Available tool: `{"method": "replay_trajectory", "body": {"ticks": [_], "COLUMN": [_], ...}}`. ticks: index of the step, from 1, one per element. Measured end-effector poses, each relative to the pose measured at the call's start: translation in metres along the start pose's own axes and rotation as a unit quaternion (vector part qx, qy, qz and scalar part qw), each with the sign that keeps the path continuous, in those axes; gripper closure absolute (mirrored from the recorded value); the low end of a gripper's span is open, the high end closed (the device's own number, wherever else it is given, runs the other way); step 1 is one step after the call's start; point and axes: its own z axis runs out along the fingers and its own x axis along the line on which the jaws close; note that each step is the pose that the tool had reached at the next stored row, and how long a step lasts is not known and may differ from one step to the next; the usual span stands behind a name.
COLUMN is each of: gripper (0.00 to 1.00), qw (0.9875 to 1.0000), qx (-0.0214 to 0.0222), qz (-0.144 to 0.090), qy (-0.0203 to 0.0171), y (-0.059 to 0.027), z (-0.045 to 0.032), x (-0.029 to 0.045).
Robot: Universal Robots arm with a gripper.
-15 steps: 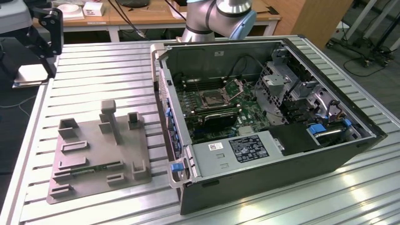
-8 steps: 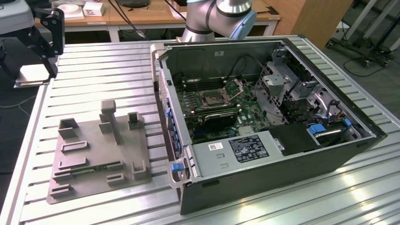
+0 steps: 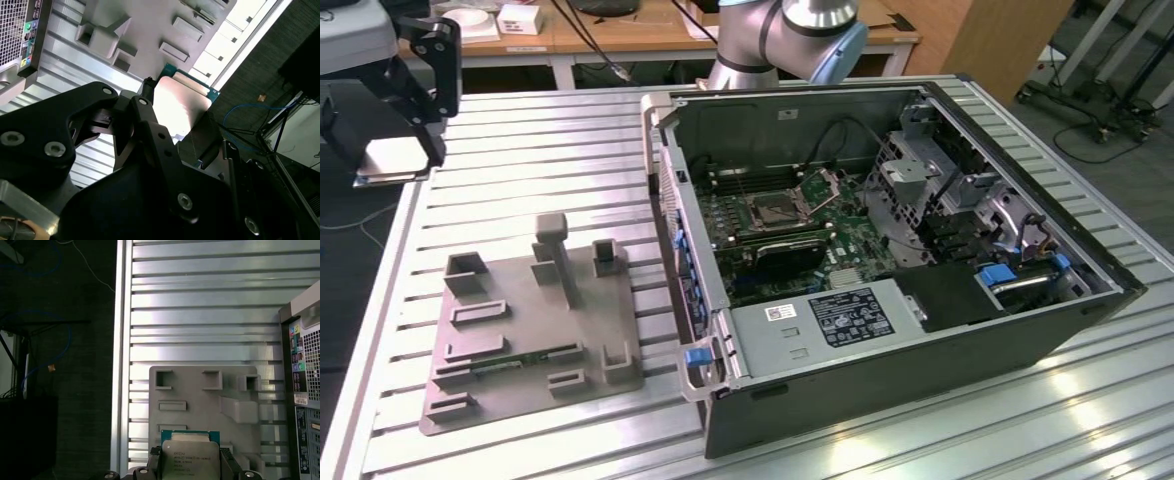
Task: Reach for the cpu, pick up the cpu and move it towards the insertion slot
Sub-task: 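Pick up the cpu and move it towards the insertion slot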
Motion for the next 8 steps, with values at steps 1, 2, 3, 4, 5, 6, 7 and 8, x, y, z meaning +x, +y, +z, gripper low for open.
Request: {"method": "replay_trajectory", "body": {"ticks": [1,2,3,4,5,6,7,8], "gripper": [0.46,0.46,0.46,0.46,0.46,0.46,0.46,0.46], "qw": [1.0,1.0,1.0,1.0,1.0,1.0,1.0,1.0], "qx": [0.0,0.0,0.0,0.0,0.0,0.0,0.0,0.0], "qz": [0.0,0.0,0.0,0.0,0.0,0.0,0.0,0.0], "qy": [0.0,0.0,0.0,0.0,0.0,0.0,0.0,0.0], "y": [0.0,0.0,0.0,0.0,0.0,0.0,0.0,0.0], "z": [0.0001,0.0001,0.0001,0.0001,0.0001,0.0002,0.0002,0.0002], "x": [-0.0002,-0.0005,-0.0007,-0.001,-0.0011,-0.0014,-0.0016,-0.0017]}}
